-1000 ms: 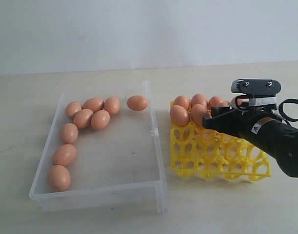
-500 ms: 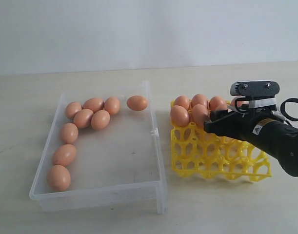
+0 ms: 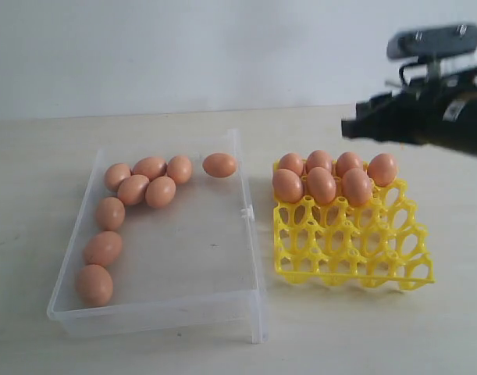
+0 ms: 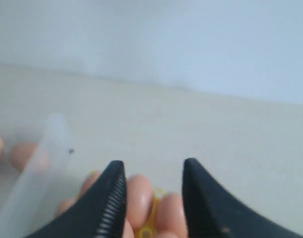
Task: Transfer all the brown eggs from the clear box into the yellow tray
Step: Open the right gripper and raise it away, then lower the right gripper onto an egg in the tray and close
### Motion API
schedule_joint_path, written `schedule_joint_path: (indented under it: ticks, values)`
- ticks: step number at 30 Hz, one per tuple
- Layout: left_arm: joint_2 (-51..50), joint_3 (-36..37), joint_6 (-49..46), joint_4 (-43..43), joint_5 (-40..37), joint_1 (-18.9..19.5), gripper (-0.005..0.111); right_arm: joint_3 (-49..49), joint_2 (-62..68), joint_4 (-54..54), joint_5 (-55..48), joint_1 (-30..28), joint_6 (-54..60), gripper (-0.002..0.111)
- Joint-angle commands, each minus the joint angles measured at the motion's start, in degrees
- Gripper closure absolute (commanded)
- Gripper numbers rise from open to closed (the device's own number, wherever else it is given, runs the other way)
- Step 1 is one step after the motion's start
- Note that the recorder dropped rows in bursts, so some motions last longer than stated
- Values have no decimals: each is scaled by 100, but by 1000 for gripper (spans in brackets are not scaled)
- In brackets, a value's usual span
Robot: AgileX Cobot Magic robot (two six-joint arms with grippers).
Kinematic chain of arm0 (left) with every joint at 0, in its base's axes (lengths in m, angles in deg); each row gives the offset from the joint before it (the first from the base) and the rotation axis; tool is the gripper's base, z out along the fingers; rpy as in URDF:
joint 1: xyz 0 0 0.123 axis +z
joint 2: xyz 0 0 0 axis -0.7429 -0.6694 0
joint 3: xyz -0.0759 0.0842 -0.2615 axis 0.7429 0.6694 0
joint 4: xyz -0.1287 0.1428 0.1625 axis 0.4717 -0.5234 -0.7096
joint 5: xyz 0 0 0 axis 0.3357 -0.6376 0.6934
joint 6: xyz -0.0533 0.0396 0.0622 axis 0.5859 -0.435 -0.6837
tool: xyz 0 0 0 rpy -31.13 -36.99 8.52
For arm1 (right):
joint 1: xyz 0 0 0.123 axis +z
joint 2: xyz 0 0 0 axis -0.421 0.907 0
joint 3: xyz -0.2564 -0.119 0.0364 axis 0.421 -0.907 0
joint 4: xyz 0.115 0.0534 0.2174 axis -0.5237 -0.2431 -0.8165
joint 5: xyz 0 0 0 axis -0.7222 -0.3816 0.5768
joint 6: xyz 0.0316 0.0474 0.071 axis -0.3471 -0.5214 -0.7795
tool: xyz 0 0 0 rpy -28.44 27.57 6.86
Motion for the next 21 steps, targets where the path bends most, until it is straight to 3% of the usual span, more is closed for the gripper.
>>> schedule_joint_path:
  ticks: [1,8,13,16,21]
  values:
    - [-25,-26,-35,-17,28,15,107,1441,-593,50,-2105,377,93,104]
    - [-25,-26,-35,-17,28,15,107,3811,489,-131,-5049,1578,137,108]
    - [-25,-26,-35,-17,28,15,107,4574,1695,-673,-5466,2076,-73,107]
    - [-25,-26,-35,-17,28,15,107,4896,2348,-961,-5431,2192,-615,95]
    - [-25,-26,-35,-17,28,15,107,5191,3189,-1091,-5239,2220,-2093,60]
